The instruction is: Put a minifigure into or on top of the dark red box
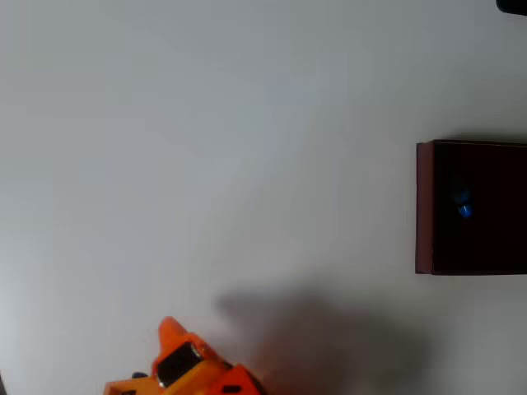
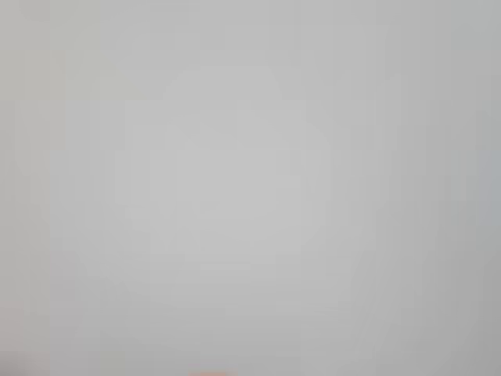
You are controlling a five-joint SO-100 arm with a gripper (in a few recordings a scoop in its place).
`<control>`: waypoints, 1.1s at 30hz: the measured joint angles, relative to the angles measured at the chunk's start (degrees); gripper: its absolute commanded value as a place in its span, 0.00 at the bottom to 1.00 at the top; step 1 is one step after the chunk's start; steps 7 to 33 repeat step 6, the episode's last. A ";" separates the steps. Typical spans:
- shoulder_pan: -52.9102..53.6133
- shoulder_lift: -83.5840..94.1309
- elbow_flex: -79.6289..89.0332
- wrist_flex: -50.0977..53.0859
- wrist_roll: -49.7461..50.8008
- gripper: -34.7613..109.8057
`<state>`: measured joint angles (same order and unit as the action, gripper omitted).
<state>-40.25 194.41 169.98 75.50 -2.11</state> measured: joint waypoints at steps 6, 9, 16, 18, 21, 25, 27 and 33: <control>0.88 0.09 3.43 -2.29 1.58 0.24; 0.88 0.09 3.43 -2.29 1.58 0.24; 0.88 0.09 3.43 -2.29 1.58 0.24; 0.88 0.09 3.43 -2.29 1.58 0.24; 0.88 0.09 3.43 -2.29 1.58 0.24; 0.88 0.09 3.43 -2.29 1.58 0.24; 0.88 0.09 3.43 -2.29 1.58 0.24; 0.88 0.09 3.43 -2.29 1.58 0.24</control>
